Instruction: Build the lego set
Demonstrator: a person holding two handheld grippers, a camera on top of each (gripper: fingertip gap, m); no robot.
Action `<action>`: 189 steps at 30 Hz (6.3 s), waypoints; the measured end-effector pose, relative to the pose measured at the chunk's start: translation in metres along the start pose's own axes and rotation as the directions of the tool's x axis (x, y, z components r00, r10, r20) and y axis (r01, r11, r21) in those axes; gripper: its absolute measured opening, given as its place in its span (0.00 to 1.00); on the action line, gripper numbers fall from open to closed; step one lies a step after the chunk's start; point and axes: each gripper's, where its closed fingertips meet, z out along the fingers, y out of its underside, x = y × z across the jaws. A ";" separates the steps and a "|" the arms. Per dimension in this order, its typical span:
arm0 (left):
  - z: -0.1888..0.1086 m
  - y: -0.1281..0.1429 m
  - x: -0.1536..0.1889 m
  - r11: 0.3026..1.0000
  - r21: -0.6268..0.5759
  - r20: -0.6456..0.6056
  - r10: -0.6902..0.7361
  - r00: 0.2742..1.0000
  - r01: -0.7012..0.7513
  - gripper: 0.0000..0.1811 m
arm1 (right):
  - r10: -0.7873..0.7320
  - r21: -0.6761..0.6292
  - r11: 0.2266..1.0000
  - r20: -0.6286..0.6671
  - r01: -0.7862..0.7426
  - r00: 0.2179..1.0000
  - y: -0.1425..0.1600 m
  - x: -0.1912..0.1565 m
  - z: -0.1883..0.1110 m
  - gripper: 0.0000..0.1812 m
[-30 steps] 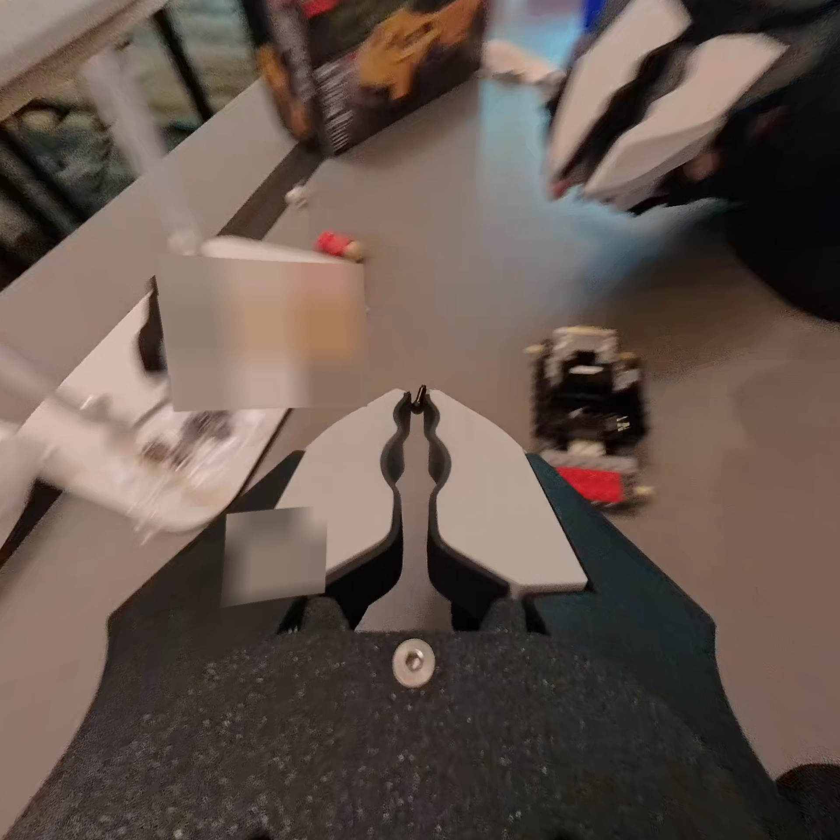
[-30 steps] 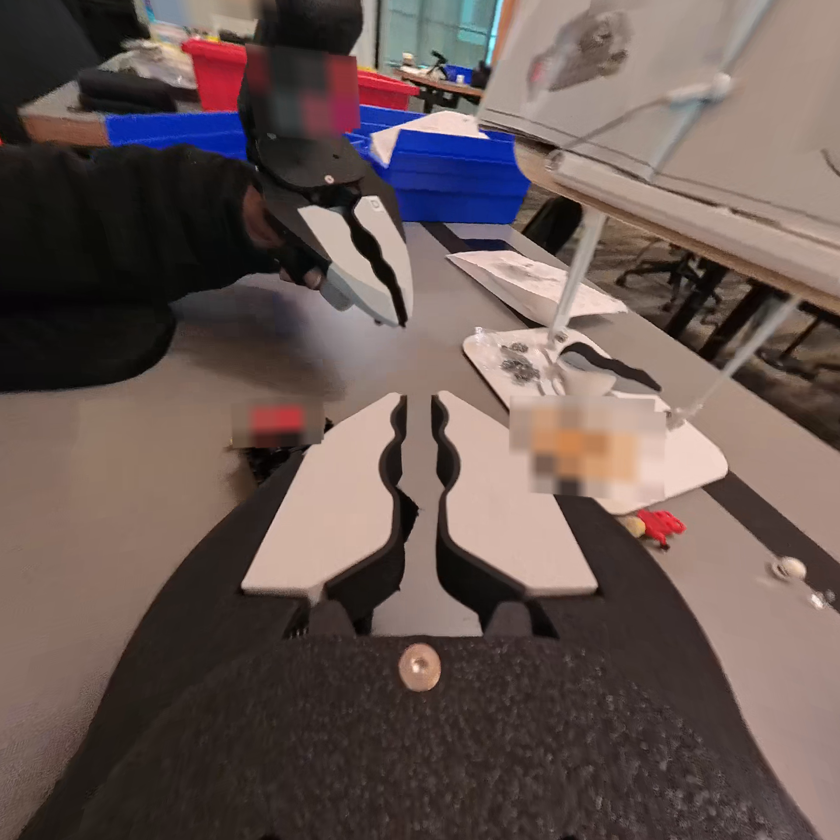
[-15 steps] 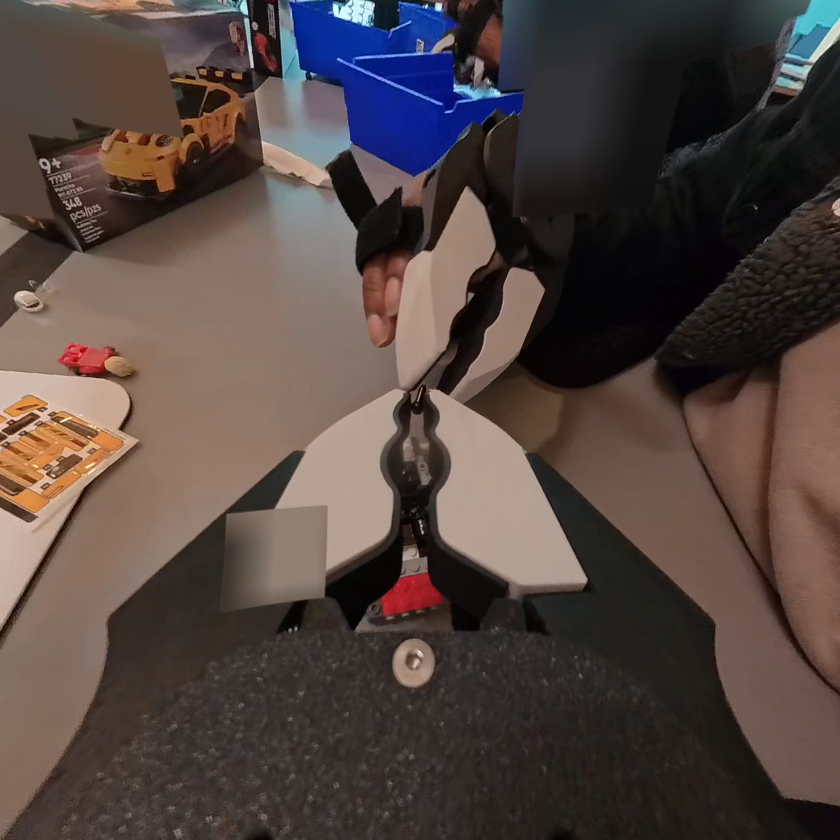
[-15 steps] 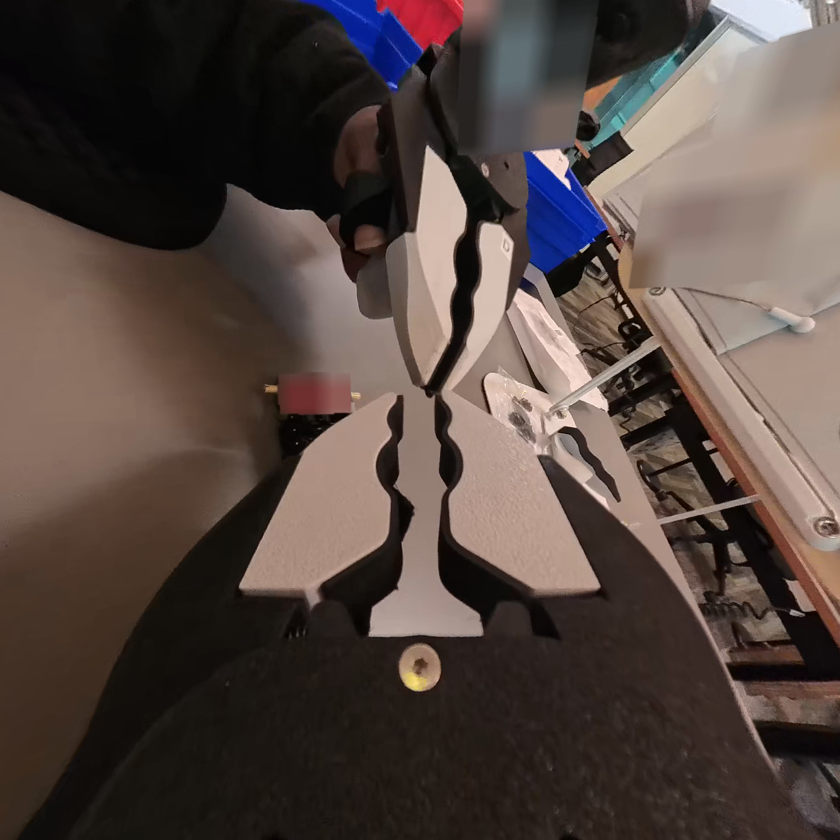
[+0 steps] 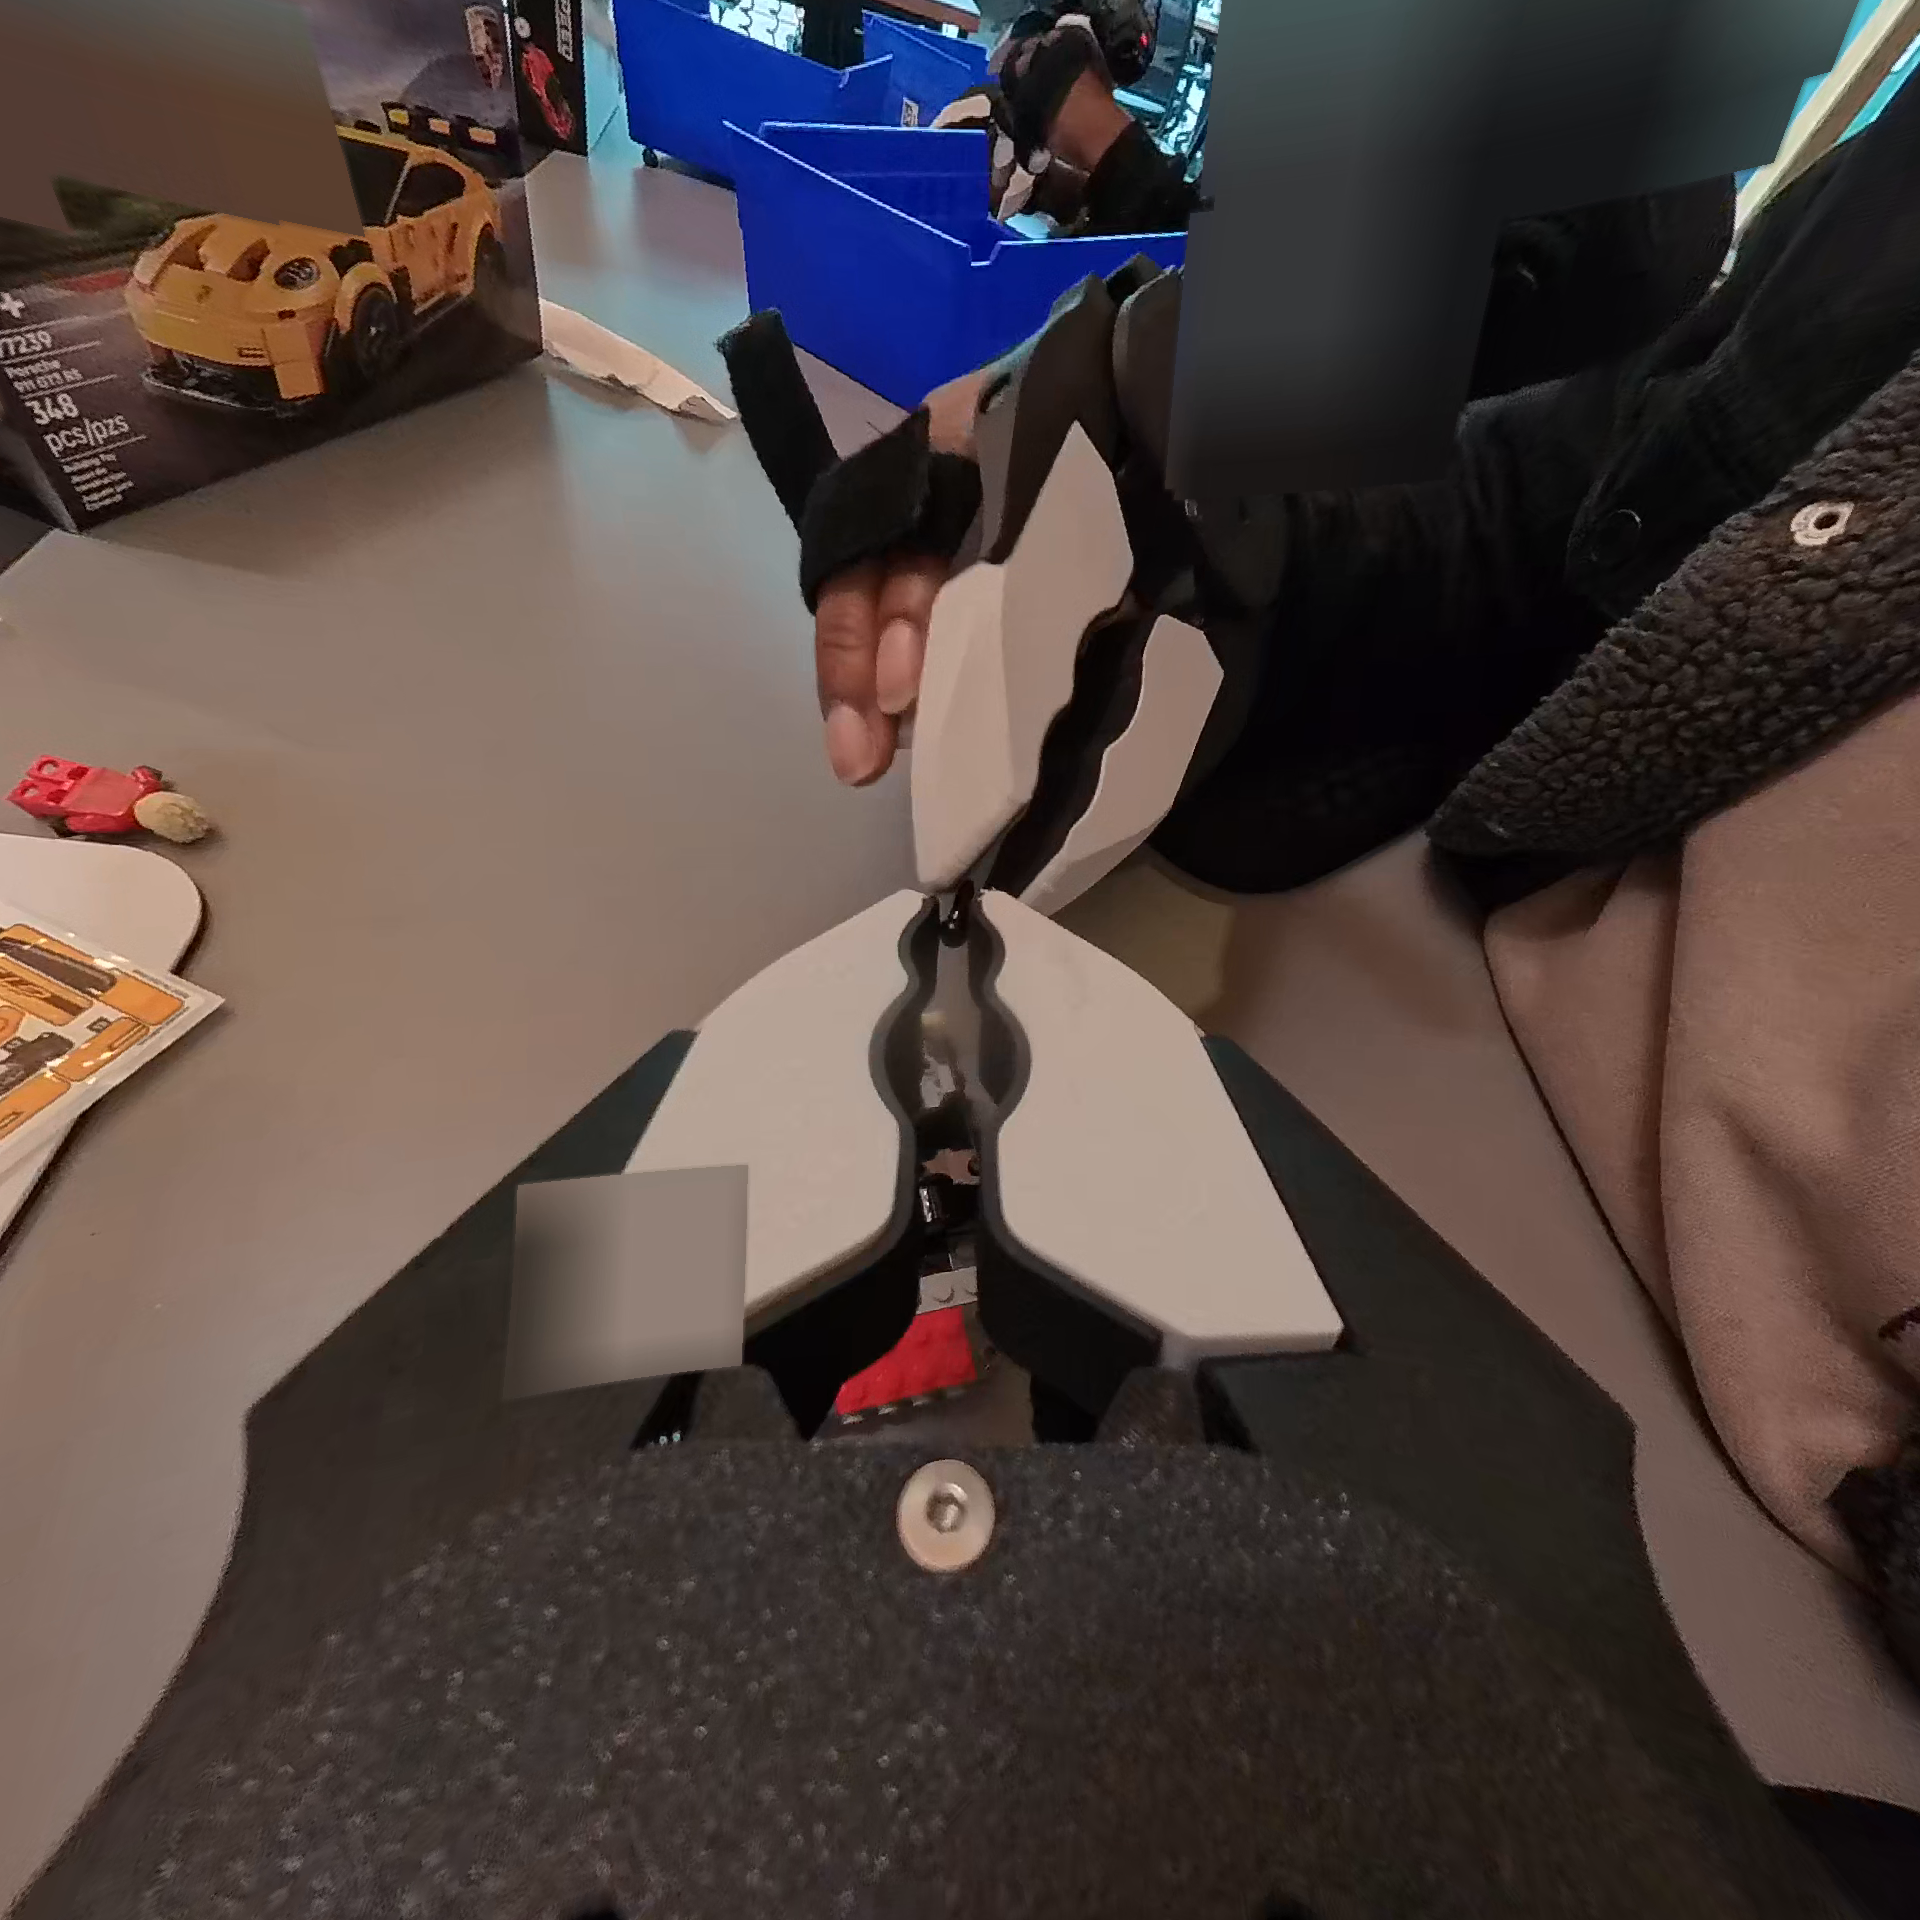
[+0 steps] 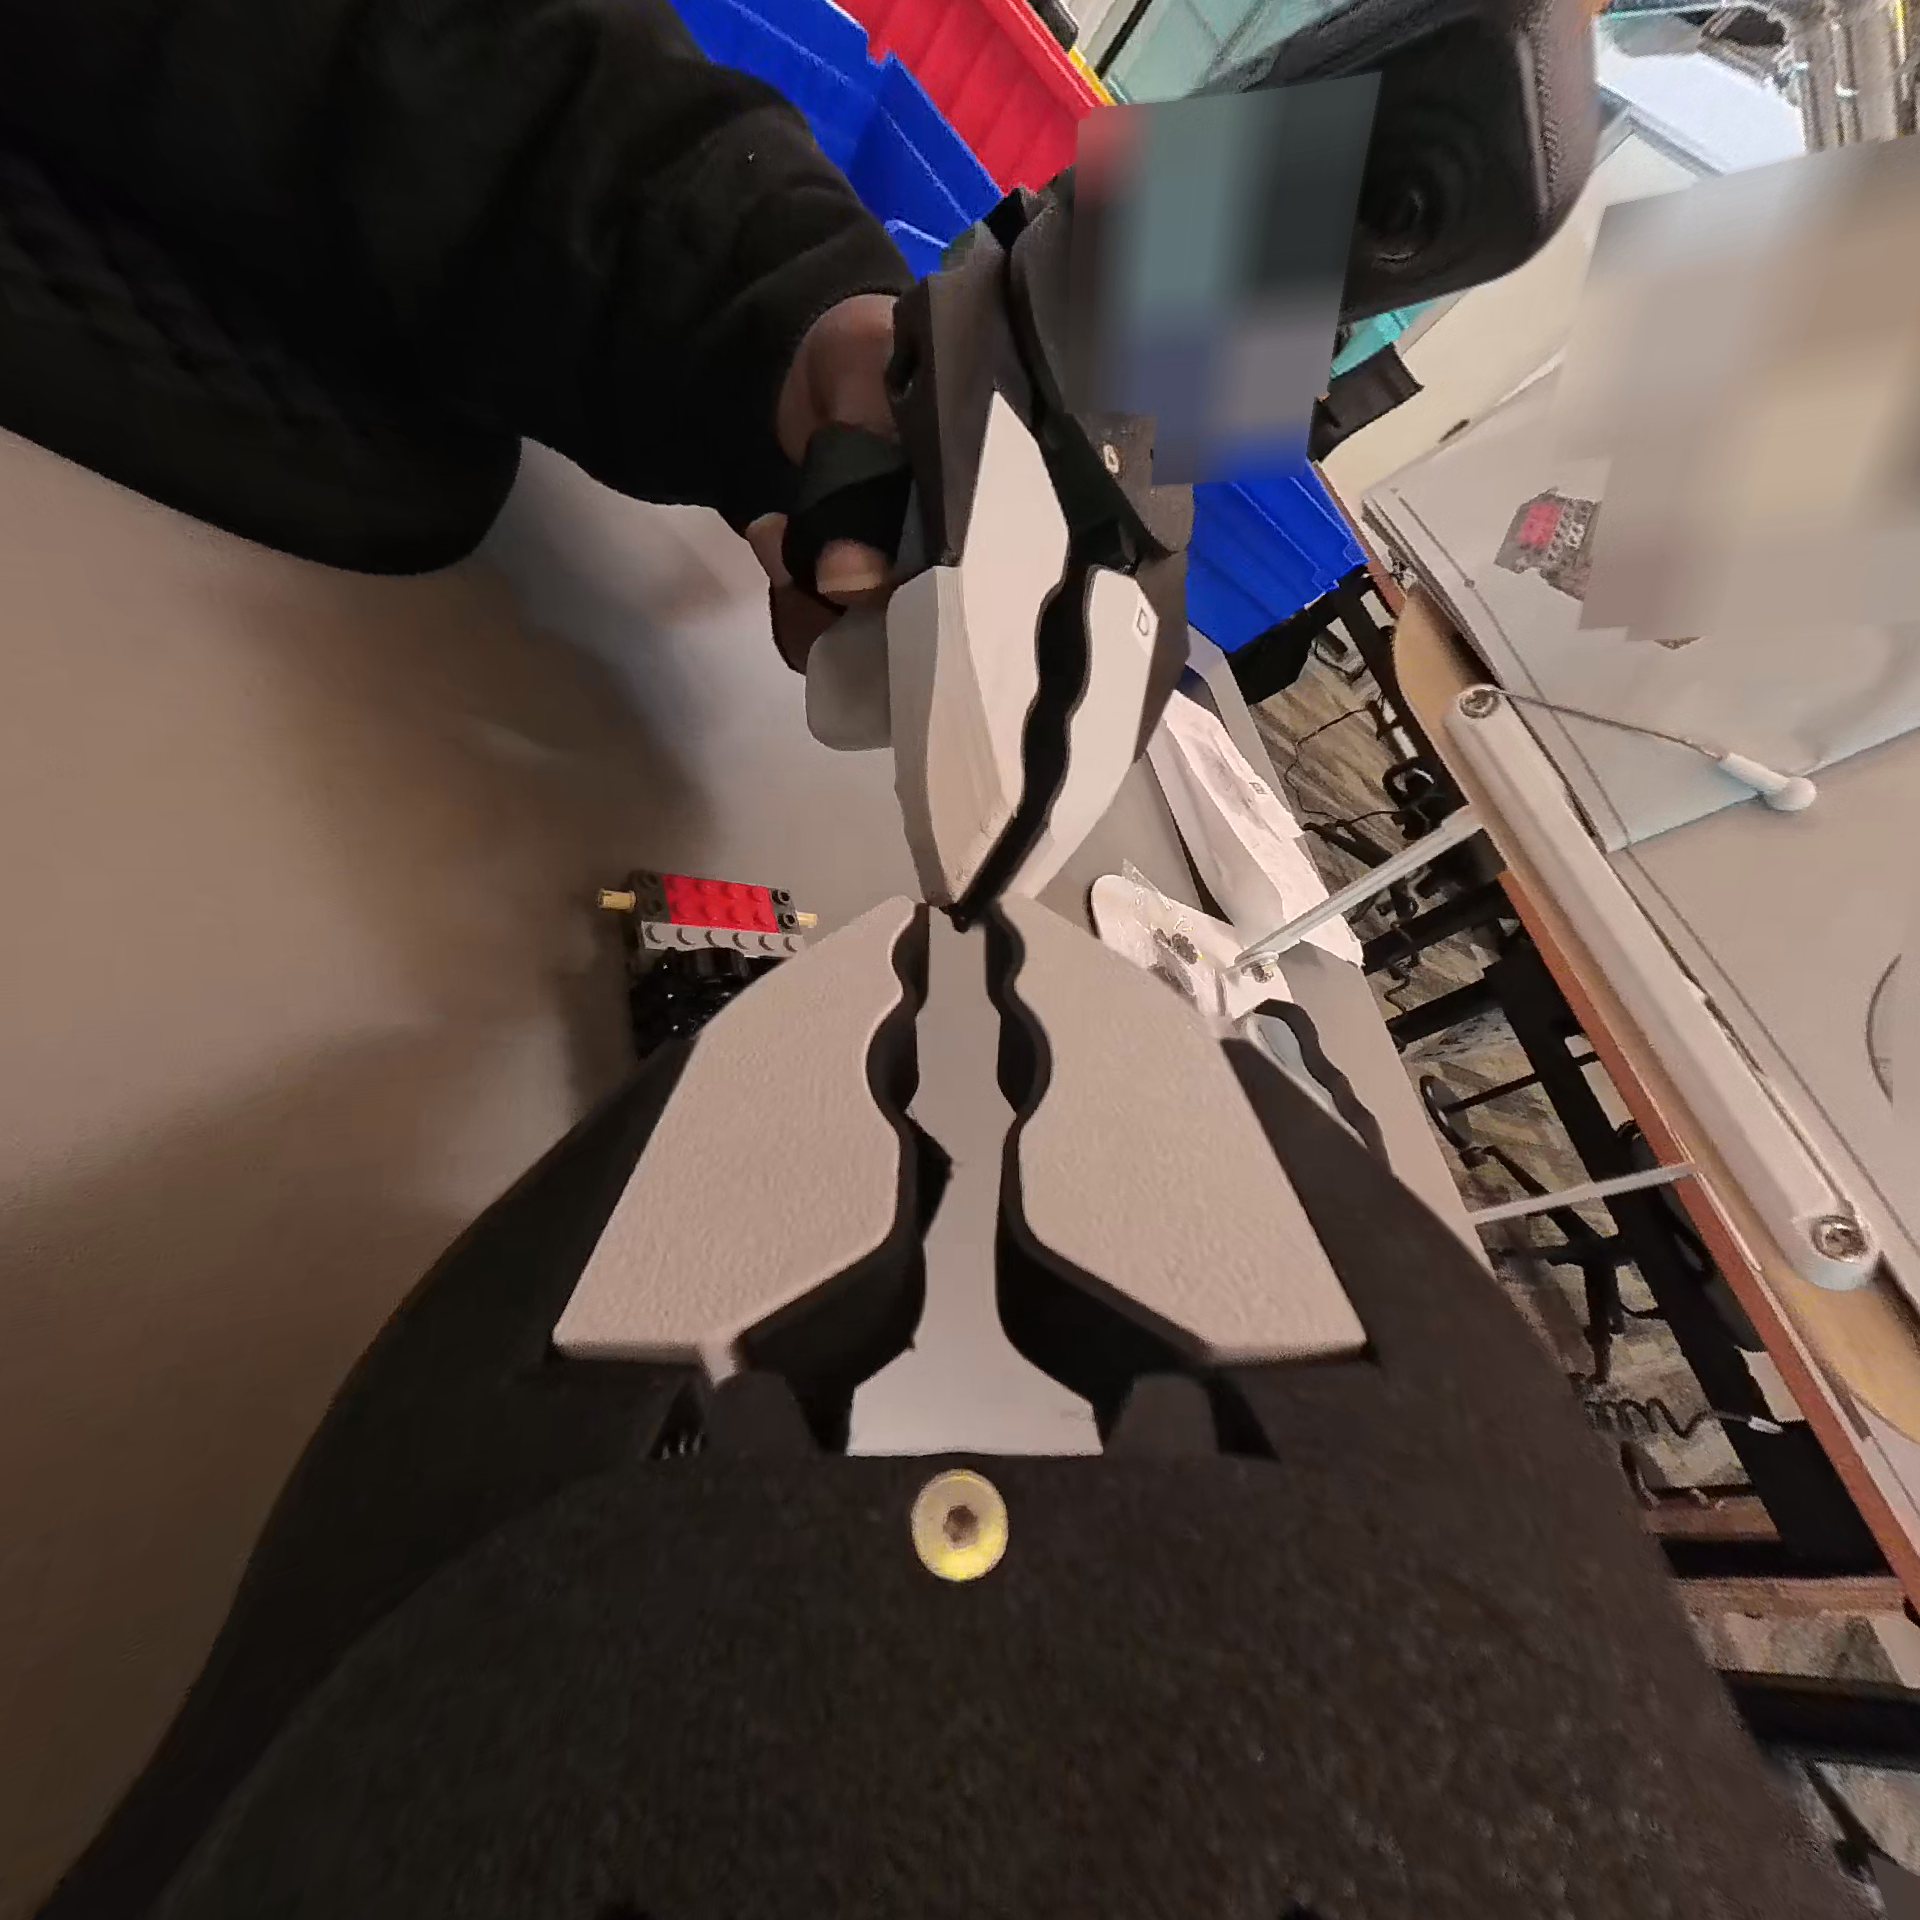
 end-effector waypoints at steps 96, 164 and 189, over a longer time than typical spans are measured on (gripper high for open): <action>-0.037 -0.045 -0.024 0.766 0.462 -0.113 -0.448 0.887 0.446 0.10 | 0.156 -0.123 0.978 -0.110 -0.170 0.982 0.013 0.043 -0.003 0.04; -0.017 0.021 -0.022 0.916 -0.318 0.328 0.347 0.878 -0.244 0.01 | 0.429 -0.072 0.902 0.230 -0.425 0.873 0.011 0.008 0.022 0.00; -0.070 0.022 -0.078 0.984 -0.153 0.539 0.162 0.827 -0.093 0.13 | 0.471 -0.321 0.820 -0.090 -0.474 0.877 0.123 0.070 0.003 0.02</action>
